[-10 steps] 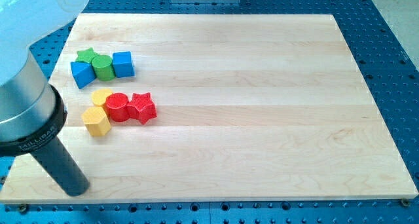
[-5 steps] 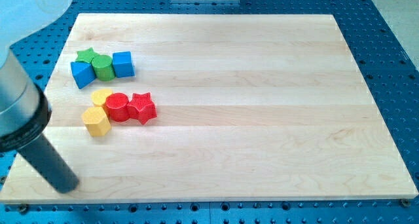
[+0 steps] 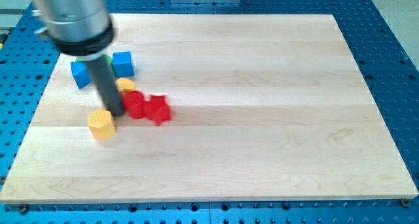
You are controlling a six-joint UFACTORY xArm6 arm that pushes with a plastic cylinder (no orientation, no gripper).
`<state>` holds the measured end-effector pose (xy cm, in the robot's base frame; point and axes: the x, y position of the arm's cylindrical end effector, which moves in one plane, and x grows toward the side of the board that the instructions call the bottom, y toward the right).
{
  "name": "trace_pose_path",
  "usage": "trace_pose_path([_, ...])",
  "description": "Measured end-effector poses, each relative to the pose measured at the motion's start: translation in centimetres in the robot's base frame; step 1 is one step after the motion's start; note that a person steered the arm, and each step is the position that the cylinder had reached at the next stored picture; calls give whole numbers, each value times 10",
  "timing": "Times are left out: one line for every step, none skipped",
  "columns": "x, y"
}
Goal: Push the yellow heart to the top right side of the board
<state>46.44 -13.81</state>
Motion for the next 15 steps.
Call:
trace_pose_path([-16, 7])
trace_pose_path([-9, -31])
trace_pose_path([-21, -55])
trace_pose_path([-46, -9])
trace_pose_path([-71, 43])
trace_pose_path([-75, 13])
trace_pose_path([-107, 25])
trace_pose_path([-128, 100])
trace_pose_path([-134, 76])
trace_pose_path([-160, 92])
trace_pose_path([-169, 160])
trace_pose_path([-175, 134])
trace_pose_path([-193, 152])
trace_pose_path([-195, 228])
trace_pose_path([-195, 296])
